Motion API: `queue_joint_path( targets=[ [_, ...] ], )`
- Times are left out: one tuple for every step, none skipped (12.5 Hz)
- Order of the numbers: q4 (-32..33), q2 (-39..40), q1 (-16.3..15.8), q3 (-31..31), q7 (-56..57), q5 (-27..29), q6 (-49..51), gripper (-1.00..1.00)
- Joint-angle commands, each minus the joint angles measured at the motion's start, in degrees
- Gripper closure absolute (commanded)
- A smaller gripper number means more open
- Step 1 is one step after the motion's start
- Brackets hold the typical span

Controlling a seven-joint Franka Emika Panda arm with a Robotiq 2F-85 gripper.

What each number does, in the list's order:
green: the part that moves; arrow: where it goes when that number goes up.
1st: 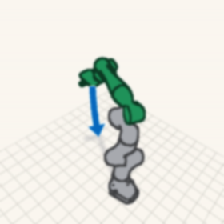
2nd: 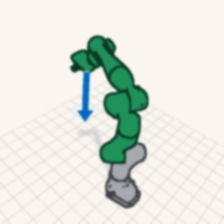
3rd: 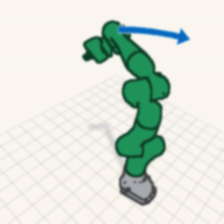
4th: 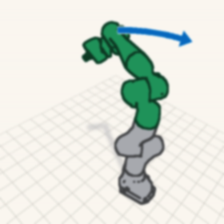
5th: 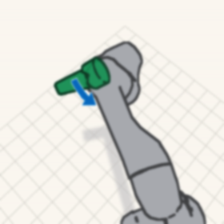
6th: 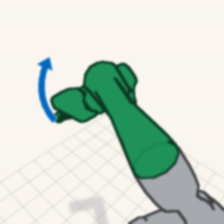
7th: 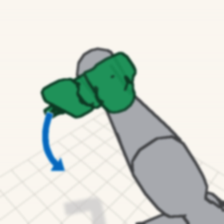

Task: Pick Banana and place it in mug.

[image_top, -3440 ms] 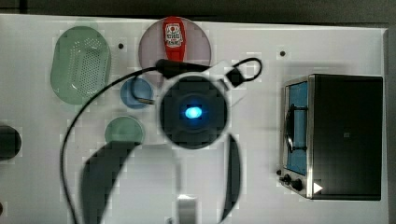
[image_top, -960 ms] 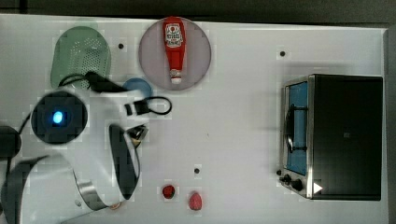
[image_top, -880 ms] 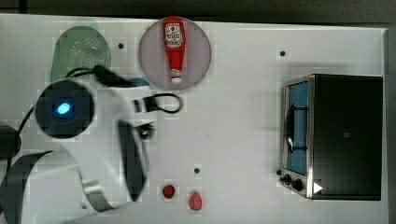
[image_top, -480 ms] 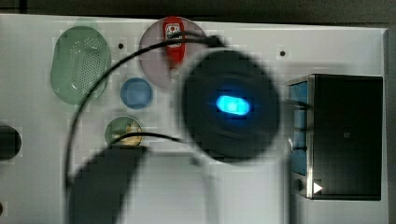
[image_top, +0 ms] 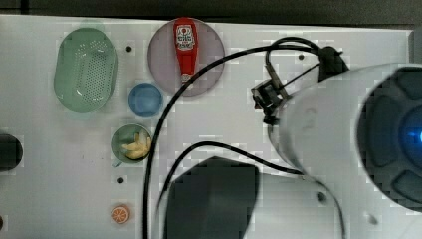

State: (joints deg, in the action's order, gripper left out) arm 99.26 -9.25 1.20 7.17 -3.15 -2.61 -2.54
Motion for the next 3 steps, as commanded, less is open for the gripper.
queue_joint_path(
  targets=[
    [1.0, 1.3, -2.7, -2.4, -1.8, 1.8, -0.1, -1.0],
    [1.1, 1.4, -2.7, -2.4, -1.8, 1.8, -0.1, -1.0],
    [1.1, 1.5, -2.7, -2.4, -1.8, 1.8, -0.1, -1.0]
  ],
)
